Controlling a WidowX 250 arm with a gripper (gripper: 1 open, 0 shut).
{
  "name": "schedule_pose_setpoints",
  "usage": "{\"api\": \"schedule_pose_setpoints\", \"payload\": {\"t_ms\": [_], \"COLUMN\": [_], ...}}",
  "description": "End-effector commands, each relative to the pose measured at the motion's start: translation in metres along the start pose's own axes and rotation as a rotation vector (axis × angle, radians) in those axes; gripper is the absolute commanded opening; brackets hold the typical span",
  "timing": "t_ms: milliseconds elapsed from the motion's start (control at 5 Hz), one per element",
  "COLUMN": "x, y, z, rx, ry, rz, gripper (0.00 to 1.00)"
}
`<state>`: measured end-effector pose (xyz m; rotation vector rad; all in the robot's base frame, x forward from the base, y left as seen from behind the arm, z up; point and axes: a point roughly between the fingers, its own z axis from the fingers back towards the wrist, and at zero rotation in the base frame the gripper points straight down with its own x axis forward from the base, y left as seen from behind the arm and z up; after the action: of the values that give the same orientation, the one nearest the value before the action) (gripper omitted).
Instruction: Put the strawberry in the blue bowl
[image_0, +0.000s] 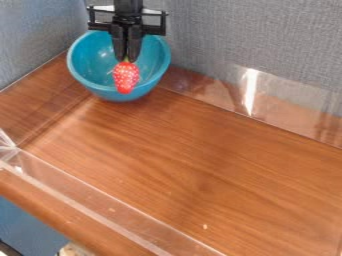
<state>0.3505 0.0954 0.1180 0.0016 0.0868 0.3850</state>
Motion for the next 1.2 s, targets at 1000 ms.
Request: {"api": "schedule_pose_setpoints", "payload": {"t_ms": [1000], "x": [-0.014], "y": [-0.017], "z": [0.027], "rx": [-0.011], "ry": [-0.098], "rz": [-0.172], "gripper": [0.00]}}
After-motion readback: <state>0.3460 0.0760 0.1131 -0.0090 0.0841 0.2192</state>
